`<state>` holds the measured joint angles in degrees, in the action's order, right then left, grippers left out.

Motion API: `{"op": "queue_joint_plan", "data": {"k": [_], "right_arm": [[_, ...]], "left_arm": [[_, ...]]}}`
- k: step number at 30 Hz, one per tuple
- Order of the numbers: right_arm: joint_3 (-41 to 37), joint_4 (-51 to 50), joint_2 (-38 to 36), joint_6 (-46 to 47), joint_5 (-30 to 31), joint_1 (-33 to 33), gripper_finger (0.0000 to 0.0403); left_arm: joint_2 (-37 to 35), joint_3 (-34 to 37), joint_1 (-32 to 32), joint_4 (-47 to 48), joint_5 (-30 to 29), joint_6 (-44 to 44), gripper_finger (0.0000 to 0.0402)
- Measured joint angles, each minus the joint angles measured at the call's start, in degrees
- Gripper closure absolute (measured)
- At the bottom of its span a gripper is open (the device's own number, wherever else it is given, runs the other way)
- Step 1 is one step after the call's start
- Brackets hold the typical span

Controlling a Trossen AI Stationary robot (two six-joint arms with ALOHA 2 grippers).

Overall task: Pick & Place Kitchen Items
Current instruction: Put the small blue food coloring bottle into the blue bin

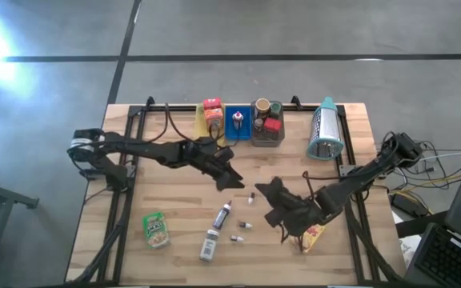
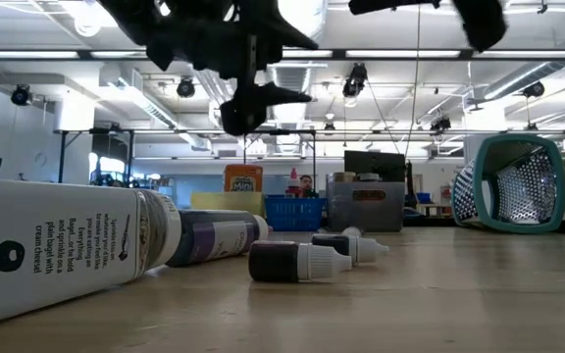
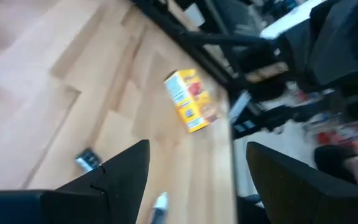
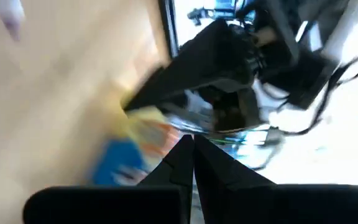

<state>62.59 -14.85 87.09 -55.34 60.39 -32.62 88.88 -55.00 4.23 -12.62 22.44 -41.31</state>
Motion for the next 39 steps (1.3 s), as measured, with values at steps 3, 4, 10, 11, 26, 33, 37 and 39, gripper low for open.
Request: {"op": "queue_joint_plan", "data": {"k": [3, 4, 10, 11, 26, 33, 37, 39], "right_arm": [[0.0, -3.7, -0.8, 18.0, -6.0, 0.0, 0.0394], [0.0, -5.2, -0.9, 22.7, -8.0, 0.0, 0.0394], [-1.9, -8.5, 0.1, 42.2, -15.3, -1.0, 0.0394], [-2.4, -8.6, 0.5, 44.3, -15.3, -1.3, 0.0394], [-4.8, -14.8, 0.1, 67.4, -1.7, -3.4, 0.0394], [-4.8, -26.9, -3.0, 85.6, 3.3, -1.8, 0.0394], [-5.2, -28.3, -4.6, 91.2, 10.9, -0.7, 0.0394], [-5.3, -28.5, -5.6, 91.7, 11.4, 0.0, 0.0394]], "left_arm": [[0.0, 0.2, 0.0, 2.8, -1.7, 4.2, 0.0129], [0.0, 0.3, 0.0, 3.8, -1.9, 5.6, 0.0129], [0.0, 1.0, 0.0, 9.0, -3.2, 16.1, 0.0129], [0.0, 1.0, 0.0, 9.7, -3.4, 17.3, 0.0129], [1.2, 0.4, -7.5, 10.0, -19.2, 17.8, 0.0139], [2.4, -1.6, -15.0, 9.8, -45.2, 7.8, 0.0156], [6.5, -4.4, -16.6, 10.2, -50.1, 2.5, 0.0157], [9.7, -6.7, -16.8, 10.3, -50.1, 1.8, 0.0157]]}}
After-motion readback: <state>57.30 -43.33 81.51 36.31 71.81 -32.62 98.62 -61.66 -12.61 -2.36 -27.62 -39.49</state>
